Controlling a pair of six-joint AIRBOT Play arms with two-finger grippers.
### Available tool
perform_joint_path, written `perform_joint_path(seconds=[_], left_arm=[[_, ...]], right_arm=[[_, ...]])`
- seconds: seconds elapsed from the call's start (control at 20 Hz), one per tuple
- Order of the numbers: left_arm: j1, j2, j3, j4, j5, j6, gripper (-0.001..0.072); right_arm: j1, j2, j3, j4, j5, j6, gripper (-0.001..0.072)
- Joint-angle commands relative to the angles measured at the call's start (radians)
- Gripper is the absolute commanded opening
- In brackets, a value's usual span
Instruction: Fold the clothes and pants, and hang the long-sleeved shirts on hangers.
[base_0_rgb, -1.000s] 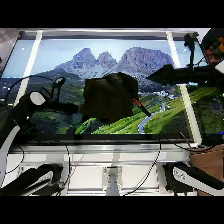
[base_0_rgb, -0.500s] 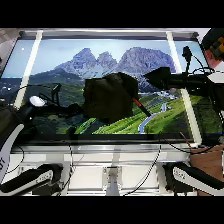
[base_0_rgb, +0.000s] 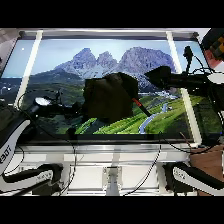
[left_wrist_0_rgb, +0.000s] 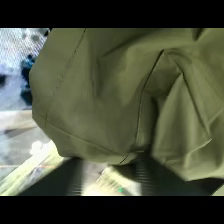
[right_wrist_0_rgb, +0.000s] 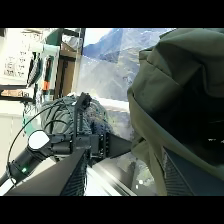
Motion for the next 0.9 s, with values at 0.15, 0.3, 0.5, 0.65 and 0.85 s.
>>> perform_joint_path(seconds=[0.15, 0.3, 0.5, 0.65, 0.85], left_arm=[[-0.001, -0.021, 0.003, -0.064, 0.038, 0.043, 0.0013], [-0.002, -0.019, 0.027, -0.068, 0.034, 0.094, 0.0011], [-0.007, 0.061, 0.171, -0.070, 0.028, 0.094, 0.0010], [-0.005, 0.159, 0.296, -0.070, 0.039, 0.093, 0.0010], [-0.005, 0.212, 0.339, -0.070, 0.057, 0.078, 0.0010]], right_arm=[[0.001, 0.001, 0.000, 0.003, 0.001, 0.000, 0.0472], [0.001, 0.001, -0.001, -0.003, 0.013, 0.000, 0.0021], [0.000, 0.000, -0.026, -0.121, -0.071, -0.006, 0.0015], [0.000, 0.000, -0.151, -0.079, -0.145, -0.053, 0.0014], [0.000, 0.000, -0.426, 0.122, -0.232, -0.116, 0.0014]])
